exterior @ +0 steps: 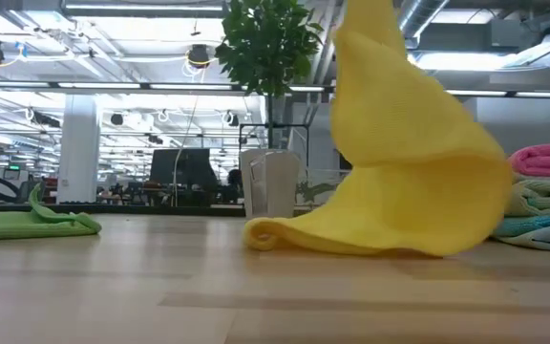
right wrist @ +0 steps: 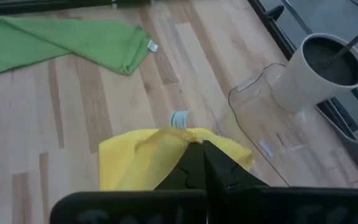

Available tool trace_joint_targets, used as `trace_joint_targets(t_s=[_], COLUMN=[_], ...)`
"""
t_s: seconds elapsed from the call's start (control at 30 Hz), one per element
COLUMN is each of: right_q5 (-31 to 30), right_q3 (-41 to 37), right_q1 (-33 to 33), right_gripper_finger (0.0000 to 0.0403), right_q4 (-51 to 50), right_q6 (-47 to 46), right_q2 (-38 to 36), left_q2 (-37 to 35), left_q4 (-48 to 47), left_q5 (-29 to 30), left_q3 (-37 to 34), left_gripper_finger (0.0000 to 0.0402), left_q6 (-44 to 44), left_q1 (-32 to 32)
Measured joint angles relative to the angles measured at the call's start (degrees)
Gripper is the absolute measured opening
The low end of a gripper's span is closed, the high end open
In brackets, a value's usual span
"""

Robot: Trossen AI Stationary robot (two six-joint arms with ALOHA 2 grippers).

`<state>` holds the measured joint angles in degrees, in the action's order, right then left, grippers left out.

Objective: Fold microfiber towels
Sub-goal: Fold the yellow microfiber cloth

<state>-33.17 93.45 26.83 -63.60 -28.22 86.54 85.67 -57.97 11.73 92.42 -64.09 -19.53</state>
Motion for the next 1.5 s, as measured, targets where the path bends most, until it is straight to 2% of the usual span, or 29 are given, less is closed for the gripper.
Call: trace_joint_targets(t_s=[0.07,0.13,0.33,0.47,0.7,0.77,0.87,1.0,1.1,1.27,1.5], right_q5=[0.0,0.2,0.4,0.9,1.6,1.6,1.7,1.8,1.8,3.0,3.3], right_q3=[0.0,0.0,-0.1,-0.1,0.0,0.0,0.0,0.0,0.0,0.0,0.0], right_q1=[0.2,0.3,0.4,0.5,0.7,0.9,0.9,0.9,1.0,0.9,0.9], right_gripper_finger=[0.0005,0.0005,0.0005,0.0005,0.0005,0.0005,0.0005,0.0005,0.0005,0.0005,0.0006], right_q4=[-0.8,-1.1,-1.5,-2.2,-2.8,-2.9,-2.9,-3.1,-3.1,-3.3,-3.3], right_q6=[-0.7,-1.1,-1.5,-1.9,-1.9,-1.9,-1.8,-1.8,-1.8,-1.5,-1.3], right_q2=[0.0,0.0,0.5,0.5,0.5,0.5,0.5,0.5,0.5,0.5,0.5], left_q2=[2.0,4.7,16.0,21.9,24.3,23.3,22.2,23.4,23.4,23.4,23.4], left_q4=[2.5,4.1,17.1,20.5,14.0,11.7,13.3,23.6,28.3,28.8,43.1], left_q5=[7.4,10.7,8.3,9.1,14.5,16.2,18.2,15.2,15.8,17.5,14.4], left_q3=[-0.3,-1.1,-1.8,-1.8,-1.8,-1.8,-1.7,-4.1,-7.2,-10.9,-16.7], left_gripper_finger=[0.0055,0.0062,0.0122,0.0176,0.0238,0.0244,0.0245,0.0243,0.0243,0.0242,0.0242], left_q6=[0.6,3.6,15.6,17.0,15.0,14.7,17.2,24.5,25.1,22.9,27.6], left_q1=[-1.2,-2.1,-2.2,-0.9,0.6,0.7,0.4,0.6,0.6,0.7,0.8])
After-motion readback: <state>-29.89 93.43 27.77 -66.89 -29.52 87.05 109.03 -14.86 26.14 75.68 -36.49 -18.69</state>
